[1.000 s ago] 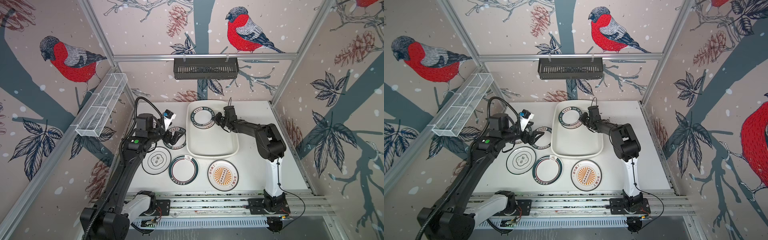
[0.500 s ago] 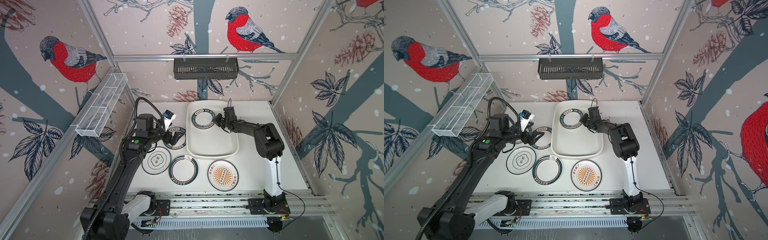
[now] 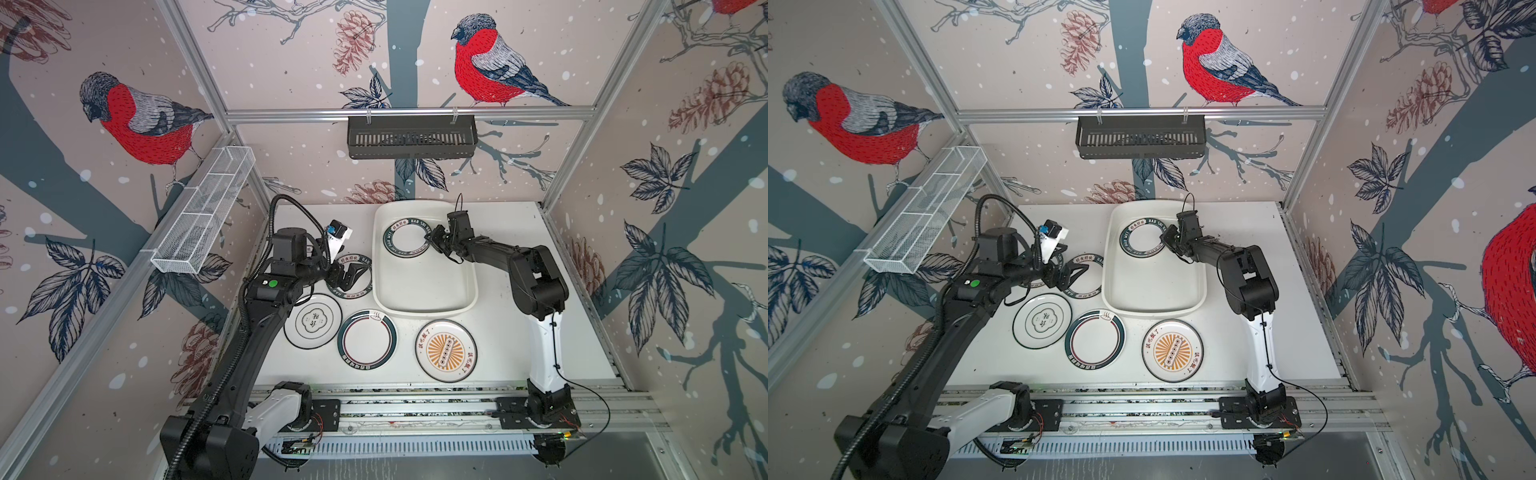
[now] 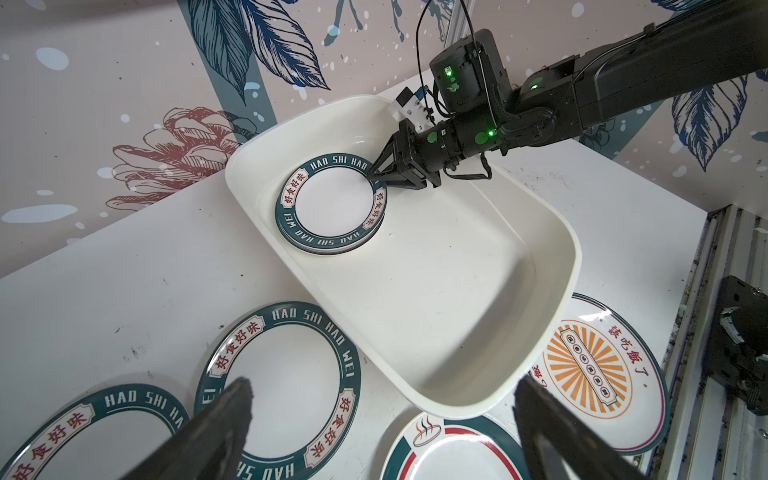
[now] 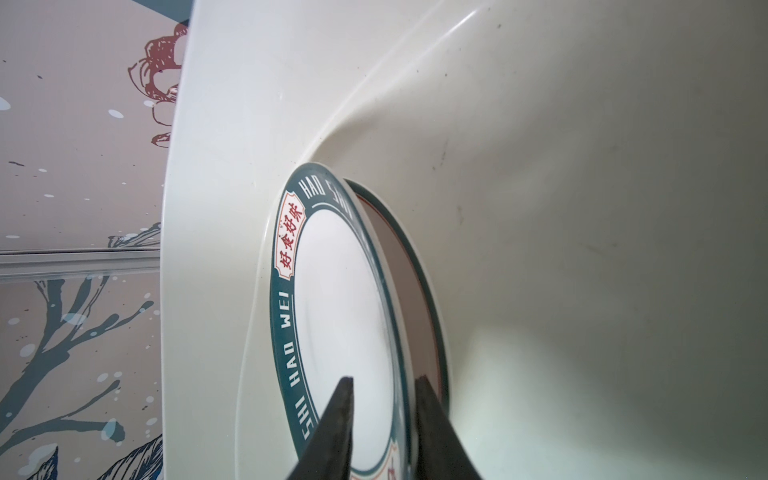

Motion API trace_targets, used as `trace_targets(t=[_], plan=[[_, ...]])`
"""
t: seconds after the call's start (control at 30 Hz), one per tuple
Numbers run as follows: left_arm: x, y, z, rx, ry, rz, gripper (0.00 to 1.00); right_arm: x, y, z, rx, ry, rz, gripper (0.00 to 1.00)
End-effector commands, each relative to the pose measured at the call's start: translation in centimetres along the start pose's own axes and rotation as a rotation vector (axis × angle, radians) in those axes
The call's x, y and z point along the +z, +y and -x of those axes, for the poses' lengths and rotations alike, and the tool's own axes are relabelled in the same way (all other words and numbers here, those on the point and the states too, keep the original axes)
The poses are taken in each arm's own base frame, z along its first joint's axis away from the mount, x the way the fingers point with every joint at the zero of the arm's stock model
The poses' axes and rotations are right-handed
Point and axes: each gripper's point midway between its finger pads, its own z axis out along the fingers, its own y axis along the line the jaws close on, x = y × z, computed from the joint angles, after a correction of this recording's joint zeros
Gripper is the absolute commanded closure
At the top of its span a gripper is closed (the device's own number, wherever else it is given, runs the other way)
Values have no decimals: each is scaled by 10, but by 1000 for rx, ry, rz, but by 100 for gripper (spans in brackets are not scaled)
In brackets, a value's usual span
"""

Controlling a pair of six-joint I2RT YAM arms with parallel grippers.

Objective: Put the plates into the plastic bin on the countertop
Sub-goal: 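Lower the green-rimmed plate flat onto the sunburst plate and open the right gripper, then move the right gripper back toward the orange sunburst plate nearest the robot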

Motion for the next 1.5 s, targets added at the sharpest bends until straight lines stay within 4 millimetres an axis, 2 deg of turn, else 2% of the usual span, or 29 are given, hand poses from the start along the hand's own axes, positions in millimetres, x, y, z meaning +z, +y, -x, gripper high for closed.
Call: trace_targets(t=[0.0, 0.3, 0.83, 1.0, 1.13, 1.27, 1.33, 1.47], plan=[[-2, -2, 5, 21, -14, -2, 3, 4, -3, -1, -23, 11, -24, 70], [-4, -3, 5, 26, -19, -6, 3, 8, -9, -3, -39, 43, -75, 63], [-5, -4, 7, 27, -25, -8, 3, 2, -9, 7, -84, 49, -142, 59], [-6, -3, 8, 30, -22, -3, 3, -5, 0, 9, -102, 41, -135, 59], [-4, -2, 10, 29, -17, -2, 3, -29, 26, 18, -155, 0, -105, 61], [-5, -1, 15, 36, -15, -1, 3, -81, 55, 21, -218, -70, -47, 62], [-6, 0, 16, 39, -17, 0, 3, -110, 62, 17, -244, -100, -19, 63], [-6, -1, 17, 36, -13, -5, 3, -169, 53, -5, -277, -138, 3, 64]])
